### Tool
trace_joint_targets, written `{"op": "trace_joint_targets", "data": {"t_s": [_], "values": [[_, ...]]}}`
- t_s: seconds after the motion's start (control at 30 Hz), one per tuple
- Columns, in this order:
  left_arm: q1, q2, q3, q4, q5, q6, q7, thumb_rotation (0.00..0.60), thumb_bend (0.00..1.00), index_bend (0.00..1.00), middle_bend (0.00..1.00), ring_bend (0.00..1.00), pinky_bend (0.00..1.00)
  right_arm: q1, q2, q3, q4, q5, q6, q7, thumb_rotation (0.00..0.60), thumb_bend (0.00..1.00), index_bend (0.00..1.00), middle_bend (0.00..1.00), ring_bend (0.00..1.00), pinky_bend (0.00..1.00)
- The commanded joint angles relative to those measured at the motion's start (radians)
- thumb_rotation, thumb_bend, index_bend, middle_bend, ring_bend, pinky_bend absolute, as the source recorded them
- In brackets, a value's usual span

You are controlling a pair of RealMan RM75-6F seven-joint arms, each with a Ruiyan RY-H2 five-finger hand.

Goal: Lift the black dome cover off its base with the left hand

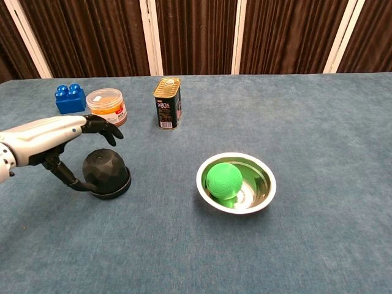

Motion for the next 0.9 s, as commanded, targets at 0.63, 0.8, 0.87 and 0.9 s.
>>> {"op": "trace_joint_targets", "data": {"t_s": [0.63,0.8,0.87,0.9], "values": [[-0.001,-0.027,-0.009,0.020,0.002,0.015,-0.014,0.600,0.42,0.32,0.40,0.00,0.00,0.000,0.010,-0.004,0.013,-0.016,0.003,0.057,0.600,0.18,0.03,0.00,0.02,0.00],[-0.003,-0.010,-0.014,-0.030,0.003,0.015,-0.024,0.600,0.42,0.32,0.39,0.00,0.00,-0.009,0.003,-0.007,0.020,-0.018,0.015,0.055,0.600,0.18,0.03,0.00,0.02,0.00],[-0.004,0.001,-0.018,-0.056,-0.003,0.013,-0.016,0.600,0.42,0.32,0.39,0.00,0.00,-0.008,0.003,-0.005,0.021,-0.017,0.015,0.057,0.600,0.18,0.03,0.00,0.02,0.00],[-0.005,0.008,-0.023,-0.073,-0.009,0.015,-0.003,0.600,0.42,0.32,0.39,0.00,0.00,-0.004,0.004,-0.002,0.020,-0.015,0.009,0.060,0.600,0.18,0.03,0.00,0.02,0.00]]}}
